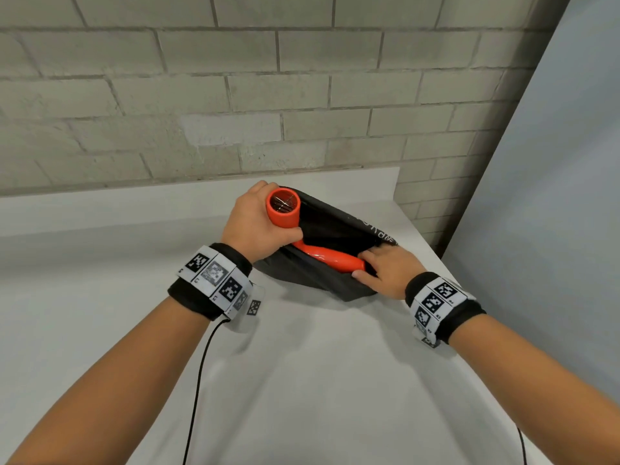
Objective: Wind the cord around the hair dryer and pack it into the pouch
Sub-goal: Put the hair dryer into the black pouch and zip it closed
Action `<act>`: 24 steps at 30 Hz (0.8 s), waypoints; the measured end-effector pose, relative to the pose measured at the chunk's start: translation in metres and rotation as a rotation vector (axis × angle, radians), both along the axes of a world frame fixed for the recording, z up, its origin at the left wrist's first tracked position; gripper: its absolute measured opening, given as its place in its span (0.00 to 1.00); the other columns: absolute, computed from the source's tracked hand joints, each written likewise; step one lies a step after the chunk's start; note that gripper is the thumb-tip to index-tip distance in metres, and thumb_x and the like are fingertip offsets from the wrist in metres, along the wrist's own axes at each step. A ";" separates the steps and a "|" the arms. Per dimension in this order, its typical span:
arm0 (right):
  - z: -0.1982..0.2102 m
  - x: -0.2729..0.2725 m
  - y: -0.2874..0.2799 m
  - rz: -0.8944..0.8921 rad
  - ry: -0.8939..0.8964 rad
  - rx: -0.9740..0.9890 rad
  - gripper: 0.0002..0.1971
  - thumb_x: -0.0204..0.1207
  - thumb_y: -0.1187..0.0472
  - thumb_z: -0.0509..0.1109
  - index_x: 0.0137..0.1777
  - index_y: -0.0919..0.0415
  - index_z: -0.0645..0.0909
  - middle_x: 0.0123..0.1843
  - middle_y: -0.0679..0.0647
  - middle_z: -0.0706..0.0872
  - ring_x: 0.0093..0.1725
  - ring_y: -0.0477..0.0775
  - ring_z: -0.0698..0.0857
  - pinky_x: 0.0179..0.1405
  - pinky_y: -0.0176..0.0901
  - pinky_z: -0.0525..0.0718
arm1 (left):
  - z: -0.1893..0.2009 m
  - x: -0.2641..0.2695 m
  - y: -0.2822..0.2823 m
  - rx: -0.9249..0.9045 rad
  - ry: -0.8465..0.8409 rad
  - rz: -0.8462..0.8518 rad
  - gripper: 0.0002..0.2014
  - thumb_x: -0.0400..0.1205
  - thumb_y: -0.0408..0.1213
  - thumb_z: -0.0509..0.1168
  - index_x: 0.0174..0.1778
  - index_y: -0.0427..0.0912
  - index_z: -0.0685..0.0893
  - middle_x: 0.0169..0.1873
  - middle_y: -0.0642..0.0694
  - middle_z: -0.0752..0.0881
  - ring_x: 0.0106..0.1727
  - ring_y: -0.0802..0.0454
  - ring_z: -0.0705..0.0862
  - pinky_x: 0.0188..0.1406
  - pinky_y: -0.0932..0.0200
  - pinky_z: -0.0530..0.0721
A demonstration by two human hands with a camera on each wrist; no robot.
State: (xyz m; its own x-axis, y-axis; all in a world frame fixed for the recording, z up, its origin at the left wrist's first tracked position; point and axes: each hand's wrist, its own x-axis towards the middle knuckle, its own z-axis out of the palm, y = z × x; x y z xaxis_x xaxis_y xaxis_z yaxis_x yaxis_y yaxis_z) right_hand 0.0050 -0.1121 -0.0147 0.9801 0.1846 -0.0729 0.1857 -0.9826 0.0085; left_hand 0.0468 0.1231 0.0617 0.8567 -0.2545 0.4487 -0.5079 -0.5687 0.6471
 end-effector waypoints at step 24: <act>0.070 -0.007 -0.026 -0.098 -0.673 0.017 0.22 0.77 0.51 0.58 0.69 0.59 0.73 0.55 0.61 0.86 0.51 0.64 0.81 0.50 0.49 0.64 | -0.015 0.011 0.023 -0.135 0.083 -0.029 0.26 0.59 0.32 0.79 0.43 0.59 0.74 0.40 0.57 0.81 0.45 0.52 0.82 0.49 0.56 0.81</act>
